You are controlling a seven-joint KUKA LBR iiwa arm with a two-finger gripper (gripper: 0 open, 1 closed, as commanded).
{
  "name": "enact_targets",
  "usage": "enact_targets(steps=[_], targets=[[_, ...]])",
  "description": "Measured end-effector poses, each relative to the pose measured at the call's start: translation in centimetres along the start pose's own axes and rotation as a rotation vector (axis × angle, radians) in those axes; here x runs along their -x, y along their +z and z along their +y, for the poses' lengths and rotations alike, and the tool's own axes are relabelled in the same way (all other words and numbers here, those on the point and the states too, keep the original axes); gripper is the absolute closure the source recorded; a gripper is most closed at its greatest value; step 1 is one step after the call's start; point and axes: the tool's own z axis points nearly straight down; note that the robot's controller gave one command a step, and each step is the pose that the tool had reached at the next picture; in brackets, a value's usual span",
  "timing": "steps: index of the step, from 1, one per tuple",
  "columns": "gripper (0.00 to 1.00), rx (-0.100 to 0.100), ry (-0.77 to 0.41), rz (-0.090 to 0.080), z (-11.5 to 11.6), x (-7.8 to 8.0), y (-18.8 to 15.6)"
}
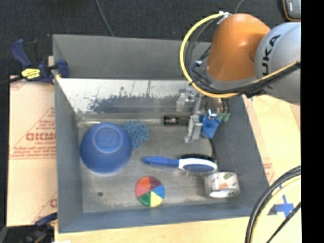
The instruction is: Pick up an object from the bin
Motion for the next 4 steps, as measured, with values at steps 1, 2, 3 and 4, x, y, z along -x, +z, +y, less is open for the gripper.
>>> enact_targets(steps=[1, 2, 3, 4], targets=[[0.0, 0.0, 0.0, -0.008, 0.0, 0.1, -0.5], [0.0, -0.001, -0.112, -0.01, -3.3, -5.6, 11.8], [0.0, -0.003, -0.243, -0.02, -3.1, -7.5, 7.8], [0.0, 0.001, -0.134, -0.003, -3.7, -6.6, 14.6]])
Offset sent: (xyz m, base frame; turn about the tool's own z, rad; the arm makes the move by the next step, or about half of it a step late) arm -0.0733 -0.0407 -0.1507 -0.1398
